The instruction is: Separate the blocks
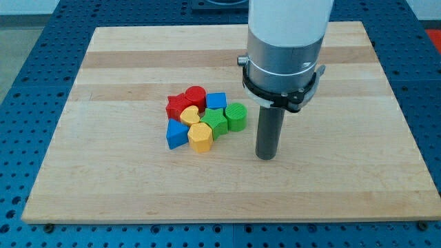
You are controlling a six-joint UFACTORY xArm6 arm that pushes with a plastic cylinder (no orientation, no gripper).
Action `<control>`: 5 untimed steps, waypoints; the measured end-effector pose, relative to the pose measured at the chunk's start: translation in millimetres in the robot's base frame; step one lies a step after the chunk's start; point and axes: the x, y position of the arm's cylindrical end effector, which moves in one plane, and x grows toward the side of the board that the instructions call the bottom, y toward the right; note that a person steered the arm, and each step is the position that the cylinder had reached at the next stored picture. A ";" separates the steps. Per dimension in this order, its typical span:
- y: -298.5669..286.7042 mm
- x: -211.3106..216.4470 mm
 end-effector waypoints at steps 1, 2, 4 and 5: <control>0.0 0.0; 0.0 -10.8; -8.2 -33.6; -8.6 -46.1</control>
